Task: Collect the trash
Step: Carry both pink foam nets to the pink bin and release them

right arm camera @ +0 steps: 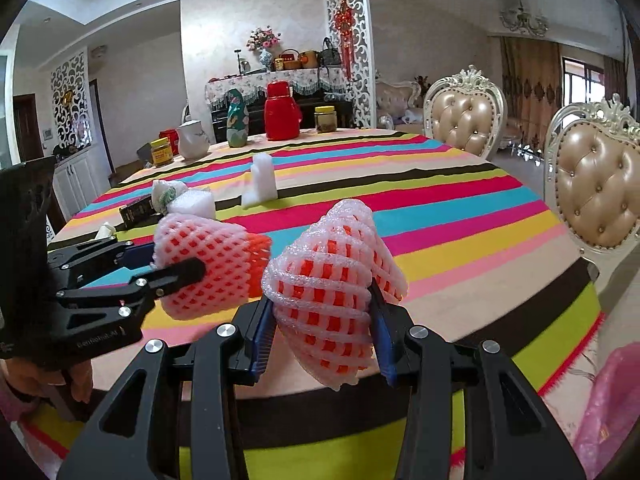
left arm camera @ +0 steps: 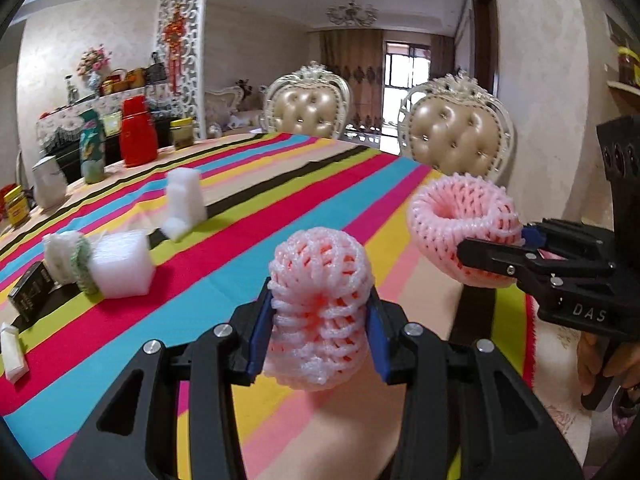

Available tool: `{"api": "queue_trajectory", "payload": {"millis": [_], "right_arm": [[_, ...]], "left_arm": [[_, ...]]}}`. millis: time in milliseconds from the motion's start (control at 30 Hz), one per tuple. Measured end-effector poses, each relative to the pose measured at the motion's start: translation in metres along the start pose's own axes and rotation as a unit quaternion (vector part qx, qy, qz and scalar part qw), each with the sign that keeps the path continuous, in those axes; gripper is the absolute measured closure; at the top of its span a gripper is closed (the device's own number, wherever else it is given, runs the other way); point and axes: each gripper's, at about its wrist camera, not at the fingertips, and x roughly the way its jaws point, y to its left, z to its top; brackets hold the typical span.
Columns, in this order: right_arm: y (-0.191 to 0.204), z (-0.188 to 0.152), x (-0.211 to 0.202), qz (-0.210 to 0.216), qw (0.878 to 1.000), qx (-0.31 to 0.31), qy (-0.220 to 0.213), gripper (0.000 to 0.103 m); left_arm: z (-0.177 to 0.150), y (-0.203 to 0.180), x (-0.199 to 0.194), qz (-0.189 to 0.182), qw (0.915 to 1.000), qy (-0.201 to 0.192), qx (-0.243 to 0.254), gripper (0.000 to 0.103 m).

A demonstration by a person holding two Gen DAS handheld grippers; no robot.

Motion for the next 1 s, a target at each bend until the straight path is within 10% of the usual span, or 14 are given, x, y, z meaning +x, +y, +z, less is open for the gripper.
{"api": "queue_trajectory", "payload": {"millis": [600,1000], "right_arm": [[-0.085,-0.032,-0.081,-0.094,0.994,0.054,-0.025,0.061],[-0.178,-0.079,-0.167,-0.233,0.964,0.125,-0.032,0.059]], "left_arm": [[0.036,-0.086,0.01,-0.077,0.9953,-0.036,0.045,0.062],[0.062,-0.205,0.028,-0.202,0.9736,-0.049,0.095,0.061]]}}
